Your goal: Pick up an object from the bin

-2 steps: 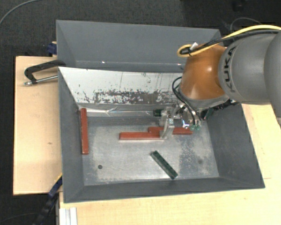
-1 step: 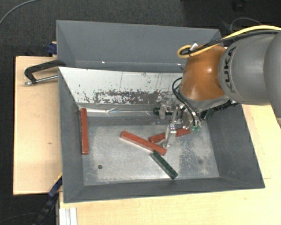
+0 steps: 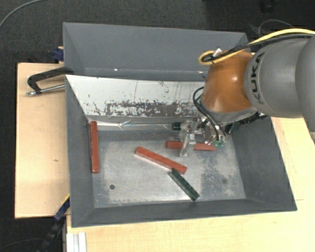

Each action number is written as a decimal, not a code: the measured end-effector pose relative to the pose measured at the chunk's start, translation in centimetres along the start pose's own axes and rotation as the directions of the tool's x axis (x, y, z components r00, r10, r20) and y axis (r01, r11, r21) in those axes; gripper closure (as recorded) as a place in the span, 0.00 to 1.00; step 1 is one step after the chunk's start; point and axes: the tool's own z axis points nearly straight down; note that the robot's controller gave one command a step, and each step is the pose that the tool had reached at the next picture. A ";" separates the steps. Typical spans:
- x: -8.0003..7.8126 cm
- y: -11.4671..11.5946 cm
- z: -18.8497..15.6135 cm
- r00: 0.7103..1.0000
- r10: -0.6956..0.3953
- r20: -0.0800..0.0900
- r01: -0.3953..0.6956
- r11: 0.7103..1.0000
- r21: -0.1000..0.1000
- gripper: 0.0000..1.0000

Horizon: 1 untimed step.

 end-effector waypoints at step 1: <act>0.6 2.3 -17.6 0.996 -0.086 0.012 0.086 0.996 0.001 1.00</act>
Offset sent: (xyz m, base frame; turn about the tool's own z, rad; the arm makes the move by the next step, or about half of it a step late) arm -0.0087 0.0216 0.1691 -0.0864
